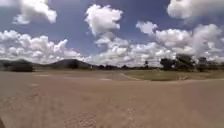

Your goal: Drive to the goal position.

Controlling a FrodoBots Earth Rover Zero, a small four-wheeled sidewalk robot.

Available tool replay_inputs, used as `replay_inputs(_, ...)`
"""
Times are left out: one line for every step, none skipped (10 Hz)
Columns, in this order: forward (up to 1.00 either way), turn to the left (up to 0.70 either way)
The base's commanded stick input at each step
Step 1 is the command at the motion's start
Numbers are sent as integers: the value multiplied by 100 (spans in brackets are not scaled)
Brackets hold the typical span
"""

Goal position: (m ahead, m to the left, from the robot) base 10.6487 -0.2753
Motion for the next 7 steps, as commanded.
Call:
replay_inputs(85, 0)
replay_inputs(85, 0)
replay_inputs(85, 0)
replay_inputs(85, 0)
replay_inputs(85, 0)
replay_inputs(85, 0)
replay_inputs(98, 0)
